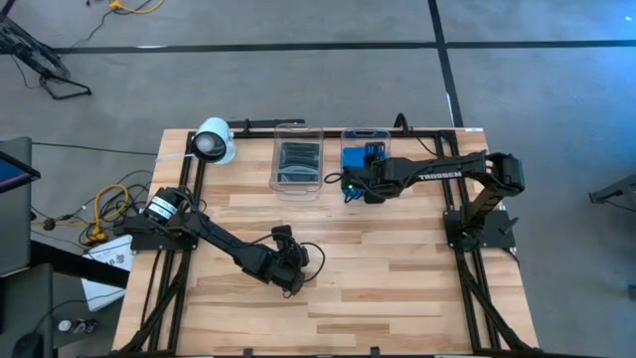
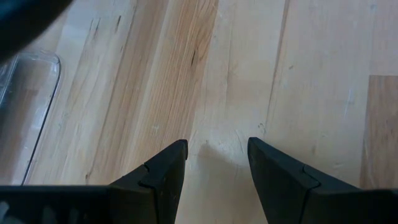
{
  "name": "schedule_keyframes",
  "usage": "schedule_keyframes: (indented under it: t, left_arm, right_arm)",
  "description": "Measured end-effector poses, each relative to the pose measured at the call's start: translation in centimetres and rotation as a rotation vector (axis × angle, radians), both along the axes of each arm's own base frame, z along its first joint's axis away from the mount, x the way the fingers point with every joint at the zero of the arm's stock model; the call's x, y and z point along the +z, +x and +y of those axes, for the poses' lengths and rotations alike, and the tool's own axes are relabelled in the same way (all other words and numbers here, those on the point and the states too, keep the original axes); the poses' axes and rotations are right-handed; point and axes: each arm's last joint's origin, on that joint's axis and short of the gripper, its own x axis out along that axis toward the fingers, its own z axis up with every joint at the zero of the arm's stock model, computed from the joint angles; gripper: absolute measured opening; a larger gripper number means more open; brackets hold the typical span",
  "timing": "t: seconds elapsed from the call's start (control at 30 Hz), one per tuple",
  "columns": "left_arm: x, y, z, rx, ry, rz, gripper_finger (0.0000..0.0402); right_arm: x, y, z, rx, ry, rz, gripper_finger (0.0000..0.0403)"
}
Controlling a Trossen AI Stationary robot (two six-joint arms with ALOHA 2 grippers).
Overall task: Pick & place jewel cases by type
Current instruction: Put the blue CD case into the right transparent bin, then return to Home Position
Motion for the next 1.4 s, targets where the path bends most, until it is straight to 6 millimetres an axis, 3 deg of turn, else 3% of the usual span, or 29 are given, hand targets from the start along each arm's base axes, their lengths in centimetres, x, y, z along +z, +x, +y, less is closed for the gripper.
schedule_keyframes:
  t: [0.4,0.67,0.93,1.17,1.4]
  left_arm:
    - [0.0,0.0,0.0,0.0,0.0,0.0,0.0174]
    - [0.0,0.0,0.0,0.0,0.0,0.0,0.0174]
    - [0.0,0.0,0.0,0.002,0.01,-0.005,0.0174]
    - [0.6,0.6,-0.3,-0.034,0.058,-0.014,0.0174]
    - [2.8,2.7,-1.0,-0.083,0.076,-0.067,0.0174]
  right_arm:
    - [3.0,0.9,0.2,0.028,0.109,-0.039,0.0207]
    - [3.5,0.7,0.8,0.014,0.187,-0.039,0.0203]
    - [4.6,0.5,2.7,0.035,0.189,-0.106,0.0202]
    - [8.4,-0.2,5.3,-0.045,0.203,-0.345,0.0201]
    - [12.1,-3.2,8.0,0.032,0.203,-0.478,0.0198]
